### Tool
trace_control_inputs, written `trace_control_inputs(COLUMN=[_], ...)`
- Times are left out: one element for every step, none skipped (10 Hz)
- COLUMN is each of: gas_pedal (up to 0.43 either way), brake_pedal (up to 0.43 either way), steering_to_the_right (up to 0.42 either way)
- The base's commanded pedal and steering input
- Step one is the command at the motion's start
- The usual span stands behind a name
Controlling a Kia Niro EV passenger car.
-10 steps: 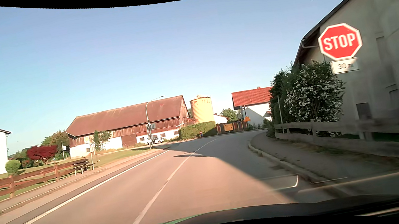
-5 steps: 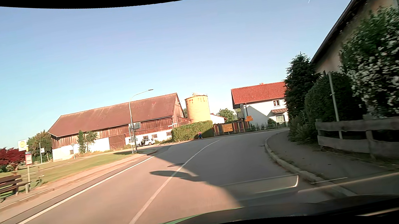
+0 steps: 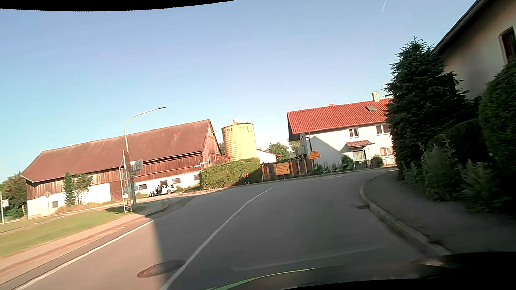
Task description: Follow the waypoints while adhering to traffic rules and regulations
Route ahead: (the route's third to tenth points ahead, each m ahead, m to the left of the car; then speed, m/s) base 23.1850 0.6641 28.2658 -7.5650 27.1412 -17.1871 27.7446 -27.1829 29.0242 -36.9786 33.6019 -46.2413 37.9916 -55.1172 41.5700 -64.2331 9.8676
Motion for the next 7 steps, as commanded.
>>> trace_control_inputs(gas_pedal=[0.0, 0.0, 0.0, 0.0, 0.0, 0.0, 0.0], brake_pedal=[0.232, 0.232, 0.232, 0.238, 0.238, 0.238, 0.238], steering_to_the_right=[0.057, 0.061, 0.069, 0.075, 0.081, 0.084, 0.091])
